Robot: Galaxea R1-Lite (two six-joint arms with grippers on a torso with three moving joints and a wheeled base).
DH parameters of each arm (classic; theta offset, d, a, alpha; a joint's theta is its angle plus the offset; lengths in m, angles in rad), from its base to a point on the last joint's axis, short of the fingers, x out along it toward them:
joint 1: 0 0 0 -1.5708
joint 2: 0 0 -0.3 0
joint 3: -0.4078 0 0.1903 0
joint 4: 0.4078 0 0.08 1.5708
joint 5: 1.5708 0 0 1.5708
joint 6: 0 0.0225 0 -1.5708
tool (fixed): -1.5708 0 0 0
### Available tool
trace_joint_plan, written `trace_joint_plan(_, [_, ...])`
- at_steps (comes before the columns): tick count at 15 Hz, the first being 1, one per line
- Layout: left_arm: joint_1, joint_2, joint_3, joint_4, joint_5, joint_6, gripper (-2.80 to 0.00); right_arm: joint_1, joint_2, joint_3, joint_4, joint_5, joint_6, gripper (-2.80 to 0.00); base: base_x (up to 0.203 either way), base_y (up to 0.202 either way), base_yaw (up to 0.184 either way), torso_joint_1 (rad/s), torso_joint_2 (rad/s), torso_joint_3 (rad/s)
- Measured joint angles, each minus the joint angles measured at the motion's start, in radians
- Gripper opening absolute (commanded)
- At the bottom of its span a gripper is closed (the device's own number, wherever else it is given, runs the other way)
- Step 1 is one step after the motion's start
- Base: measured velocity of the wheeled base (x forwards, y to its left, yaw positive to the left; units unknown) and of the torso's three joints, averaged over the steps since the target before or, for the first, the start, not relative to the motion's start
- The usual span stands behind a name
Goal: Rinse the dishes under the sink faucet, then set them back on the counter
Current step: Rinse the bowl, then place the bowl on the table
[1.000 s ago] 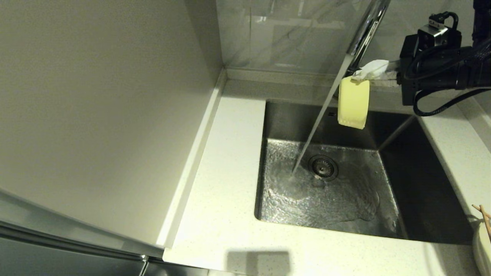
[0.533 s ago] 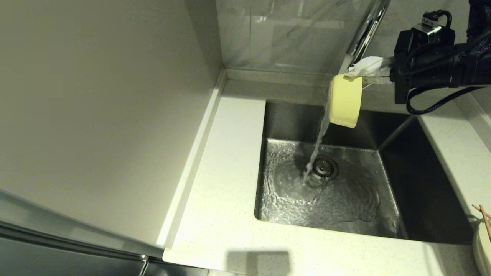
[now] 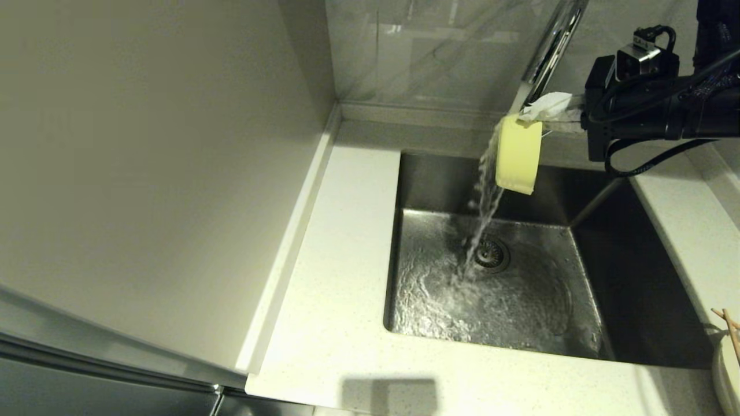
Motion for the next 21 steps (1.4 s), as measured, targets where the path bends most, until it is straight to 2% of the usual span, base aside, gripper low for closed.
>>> trace_joint_plan(3, [0.0,0.0,0.0,0.0,0.0,0.0,-2.8,-0.056,-0.009,0.023,0.002,0.002,-0.058,-2.8,0.0,0.0,0.0,0.0,0.0,0.0])
trace_joint_plan(6, [0.0,0.0,0.0,0.0,0.0,0.0,-2.8,-0.154,-0.026,0.045,0.01,0.004,-0.131,-2.8,0.0,0.0,0.0,0.0,0.0,0.0])
trace_joint_plan(8, [0.0,0.0,0.0,0.0,0.0,0.0,-2.8,-0.228,-0.04,0.055,0.049,0.005,-0.219,-2.8,0.0,0.0,0.0,0.0,0.0,0.0])
trace_joint_plan(10, [0.0,0.0,0.0,0.0,0.0,0.0,-2.8,-0.281,-0.053,0.061,0.133,-0.007,-0.37,-2.8,0.0,0.0,0.0,0.0,0.0,0.0])
trace_joint_plan(13, [0.0,0.0,0.0,0.0,0.0,0.0,-2.8,-0.319,-0.075,0.135,0.228,-0.111,-0.678,-2.8,0.0,0.0,0.0,0.0,0.0,0.0])
trace_joint_plan(14, [0.0,0.0,0.0,0.0,0.0,0.0,-2.8,-0.325,-0.084,0.176,0.194,-0.154,-0.745,-2.8,0.0,0.0,0.0,0.0,0.0,0.0])
trace_joint_plan(16, [0.0,0.0,0.0,0.0,0.0,0.0,-2.8,-0.329,-0.099,0.241,0.142,-0.207,-0.825,-2.8,0.0,0.0,0.0,0.0,0.0,0.0])
trace_joint_plan(19, [0.0,0.0,0.0,0.0,0.0,0.0,-2.8,-0.331,-0.114,0.262,0.076,-0.284,-1.002,-2.8,0.0,0.0,0.0,0.0,0.0,0.0])
trace_joint_plan(21, [0.0,0.0,0.0,0.0,0.0,0.0,-2.8,-0.331,-0.118,0.263,0.069,-0.358,-1.148,-2.8,0.0,0.0,0.0,0.0,0.0,0.0])
